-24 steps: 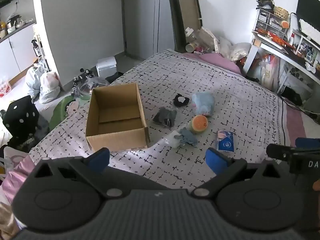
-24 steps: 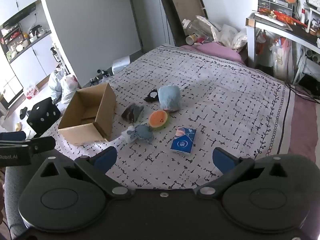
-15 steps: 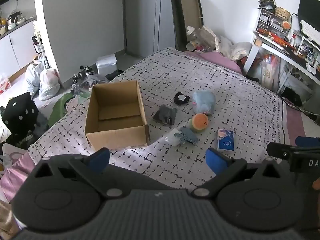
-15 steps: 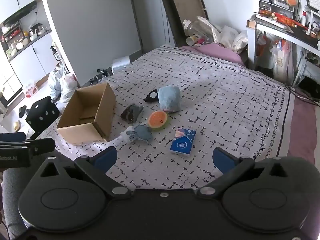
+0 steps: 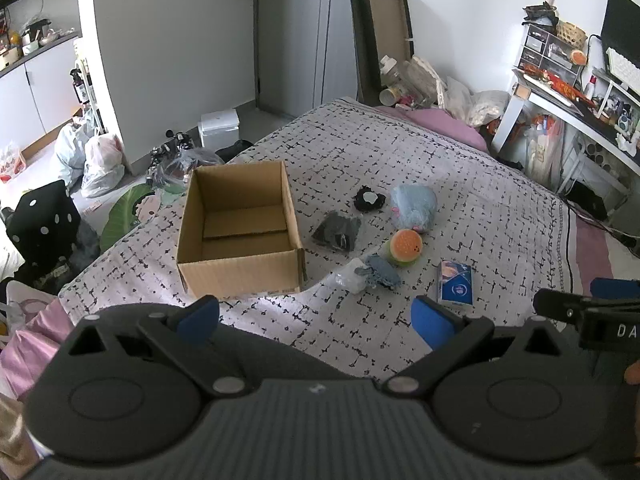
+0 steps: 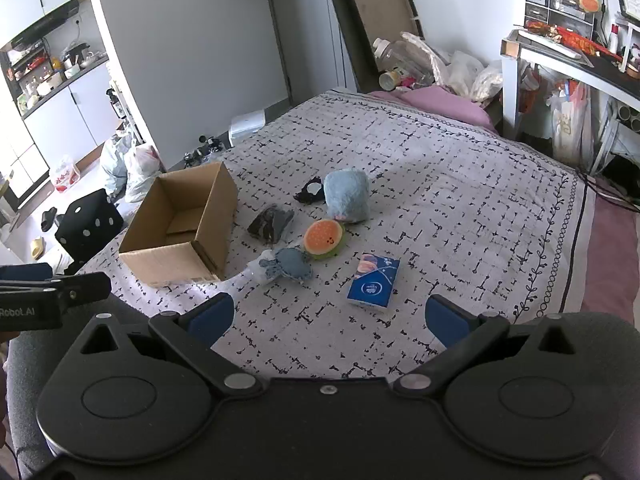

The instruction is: Organize soft objects

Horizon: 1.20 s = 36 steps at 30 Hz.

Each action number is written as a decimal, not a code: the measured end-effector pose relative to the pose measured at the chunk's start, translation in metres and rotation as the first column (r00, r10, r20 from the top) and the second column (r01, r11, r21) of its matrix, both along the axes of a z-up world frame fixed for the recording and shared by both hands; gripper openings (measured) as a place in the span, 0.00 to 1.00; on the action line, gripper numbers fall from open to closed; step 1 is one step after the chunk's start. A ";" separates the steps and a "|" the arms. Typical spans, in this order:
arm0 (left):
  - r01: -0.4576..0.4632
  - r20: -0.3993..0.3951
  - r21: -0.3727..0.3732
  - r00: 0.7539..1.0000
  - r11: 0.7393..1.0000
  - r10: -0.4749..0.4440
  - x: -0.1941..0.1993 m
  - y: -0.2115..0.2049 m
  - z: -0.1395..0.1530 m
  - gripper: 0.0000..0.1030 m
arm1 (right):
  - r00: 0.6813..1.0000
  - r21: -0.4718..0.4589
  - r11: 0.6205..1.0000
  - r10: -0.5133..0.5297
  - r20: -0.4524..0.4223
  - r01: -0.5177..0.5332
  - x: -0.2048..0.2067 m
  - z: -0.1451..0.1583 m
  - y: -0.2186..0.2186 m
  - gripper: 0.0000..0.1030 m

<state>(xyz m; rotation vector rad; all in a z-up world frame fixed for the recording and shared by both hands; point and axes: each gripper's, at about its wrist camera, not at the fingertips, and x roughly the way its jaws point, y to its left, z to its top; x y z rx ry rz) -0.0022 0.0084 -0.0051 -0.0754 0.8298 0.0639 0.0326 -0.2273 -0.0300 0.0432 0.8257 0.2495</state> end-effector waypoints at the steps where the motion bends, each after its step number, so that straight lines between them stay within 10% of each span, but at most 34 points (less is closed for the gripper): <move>1: -0.001 0.002 -0.002 1.000 1.000 0.001 -0.001 0.000 0.000 0.99 | 1.000 0.001 1.000 -0.002 0.002 0.002 0.000 0.001 0.000 1.00; 36: -0.008 0.019 -0.010 1.000 1.000 0.008 -0.004 -0.002 -0.001 0.99 | 1.000 0.000 1.000 0.001 -0.009 -0.001 0.000 -0.002 -0.001 1.00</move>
